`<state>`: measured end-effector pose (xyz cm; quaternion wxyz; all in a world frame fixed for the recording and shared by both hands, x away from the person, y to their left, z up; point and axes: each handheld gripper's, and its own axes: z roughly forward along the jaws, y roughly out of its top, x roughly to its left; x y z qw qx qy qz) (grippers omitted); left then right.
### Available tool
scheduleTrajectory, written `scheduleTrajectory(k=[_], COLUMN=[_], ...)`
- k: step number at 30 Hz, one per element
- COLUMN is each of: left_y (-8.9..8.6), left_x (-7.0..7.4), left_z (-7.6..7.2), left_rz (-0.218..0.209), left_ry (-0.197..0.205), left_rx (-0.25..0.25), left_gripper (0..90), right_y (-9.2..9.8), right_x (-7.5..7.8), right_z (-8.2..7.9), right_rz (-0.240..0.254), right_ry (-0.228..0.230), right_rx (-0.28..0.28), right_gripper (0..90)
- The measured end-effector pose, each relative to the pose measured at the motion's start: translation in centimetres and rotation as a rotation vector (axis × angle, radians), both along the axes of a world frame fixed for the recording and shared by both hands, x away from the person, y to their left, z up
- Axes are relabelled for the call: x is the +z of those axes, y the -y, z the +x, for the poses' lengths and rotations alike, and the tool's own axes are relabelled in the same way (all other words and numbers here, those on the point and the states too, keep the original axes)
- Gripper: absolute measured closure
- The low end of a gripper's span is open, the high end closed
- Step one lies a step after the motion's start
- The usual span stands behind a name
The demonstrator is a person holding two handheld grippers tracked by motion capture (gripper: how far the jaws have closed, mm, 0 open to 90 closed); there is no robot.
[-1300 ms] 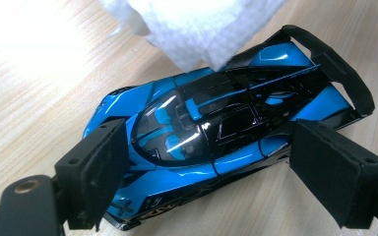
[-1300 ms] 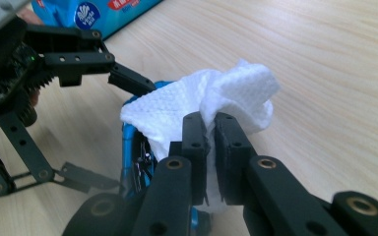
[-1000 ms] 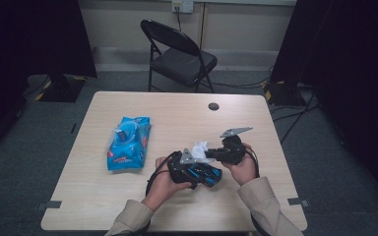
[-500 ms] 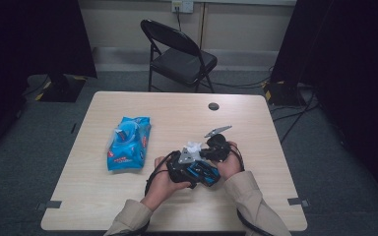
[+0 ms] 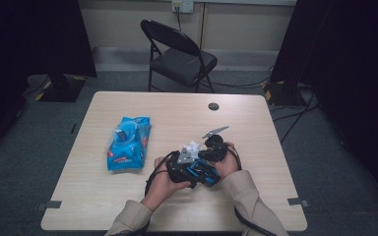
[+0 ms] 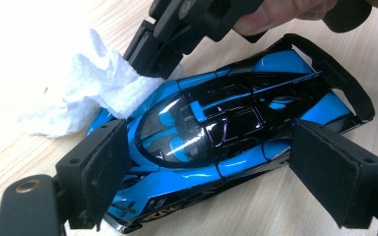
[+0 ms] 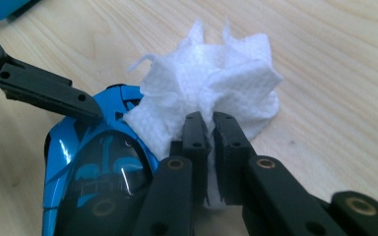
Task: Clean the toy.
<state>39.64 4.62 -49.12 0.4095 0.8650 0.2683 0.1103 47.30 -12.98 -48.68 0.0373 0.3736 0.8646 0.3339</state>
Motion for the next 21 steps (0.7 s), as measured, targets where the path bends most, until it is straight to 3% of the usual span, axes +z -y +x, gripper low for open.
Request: scheduleTrajectory(k=[8,21], left_y=[0.1,0.2], left_x=[0.1,0.1], left_z=[0.0,0.0], left_rz=[0.015,0.014], left_ry=[-0.004,-0.007], left_rx=[-0.001,0.006], left_gripper=[15.2,15.2], right_y=[1.6,4.1], right_x=[-0.1,0.1], right_z=[-0.4,-1.6], right_rz=[0.031,0.033], right_ry=[-0.028,-0.056], right_rx=[0.015,0.032], right_gripper=[85.0,84.9])
